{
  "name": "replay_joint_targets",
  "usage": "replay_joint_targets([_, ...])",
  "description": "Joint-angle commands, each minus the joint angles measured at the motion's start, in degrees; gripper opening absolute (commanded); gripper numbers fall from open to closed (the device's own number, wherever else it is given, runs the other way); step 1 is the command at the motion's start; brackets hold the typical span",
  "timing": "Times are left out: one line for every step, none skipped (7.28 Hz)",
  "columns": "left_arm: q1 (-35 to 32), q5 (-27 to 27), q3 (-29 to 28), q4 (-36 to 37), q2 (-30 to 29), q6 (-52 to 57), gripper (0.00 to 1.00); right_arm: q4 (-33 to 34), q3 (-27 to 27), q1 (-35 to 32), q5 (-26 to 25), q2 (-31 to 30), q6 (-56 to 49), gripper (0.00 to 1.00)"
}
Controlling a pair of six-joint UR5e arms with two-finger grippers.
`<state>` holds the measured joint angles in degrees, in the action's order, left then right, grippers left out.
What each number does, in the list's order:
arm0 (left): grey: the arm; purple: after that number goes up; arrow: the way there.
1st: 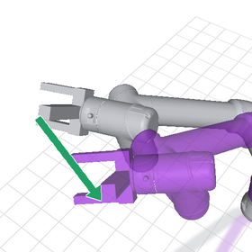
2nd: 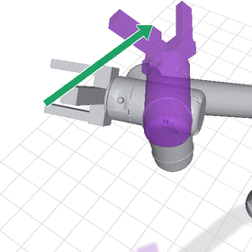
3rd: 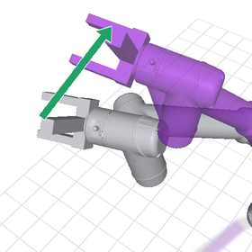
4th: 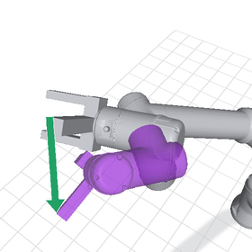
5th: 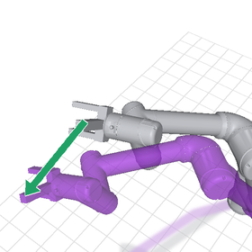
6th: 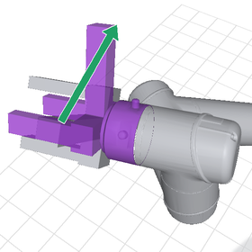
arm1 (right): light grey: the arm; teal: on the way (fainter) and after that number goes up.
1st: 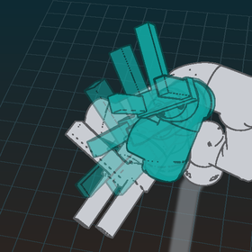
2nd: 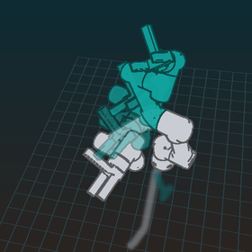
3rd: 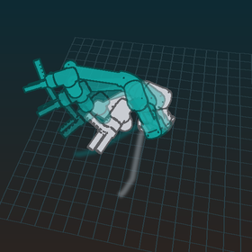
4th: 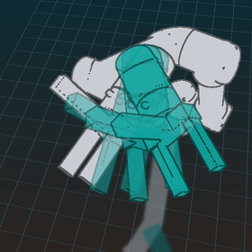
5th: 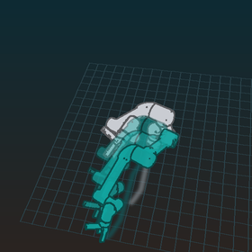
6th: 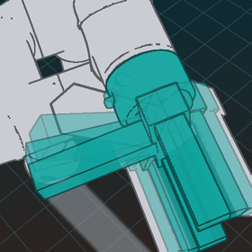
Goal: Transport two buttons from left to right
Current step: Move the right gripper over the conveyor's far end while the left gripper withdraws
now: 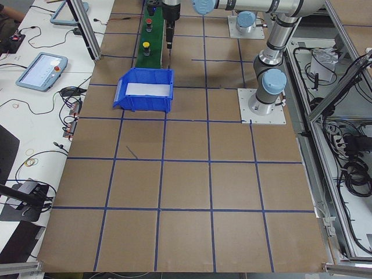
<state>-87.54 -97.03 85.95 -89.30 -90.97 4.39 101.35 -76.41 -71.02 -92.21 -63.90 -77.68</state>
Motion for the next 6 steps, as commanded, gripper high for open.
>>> replay_joint_targets([0.0, 0.0, 0.1, 0.0, 0.0, 0.0, 1.00, 2.8, -0.5, 0.0, 0.0, 0.1, -5.7, 1.00])
replay_joint_targets([0.0, 0.0, 0.2, 0.0, 0.0, 0.0, 1.00, 4.1, -0.9, 0.0, -0.2, 0.0, -9.9, 1.00])
replay_joint_targets([0.0, 0.0, 0.2, 0.0, 0.0, 0.0, 1.00, 4.0, -1.9, 0.0, 0.0, -0.8, -16.4, 1.00])
replay_joint_targets([0.0, 0.0, 0.1, 0.0, 0.0, 0.0, 1.00, 3.8, -2.8, 0.0, 0.0, -0.8, -18.1, 1.00])
replay_joint_targets([0.0, 0.1, -0.1, 0.0, 0.0, 0.0, 1.00, 4.4, -2.8, 0.0, 0.2, -0.9, -18.6, 1.00])
replay_joint_targets([0.0, 0.1, -0.1, 0.0, 0.0, 0.1, 1.00, 5.9, -3.4, 0.0, 1.0, -0.9, -20.0, 1.00])
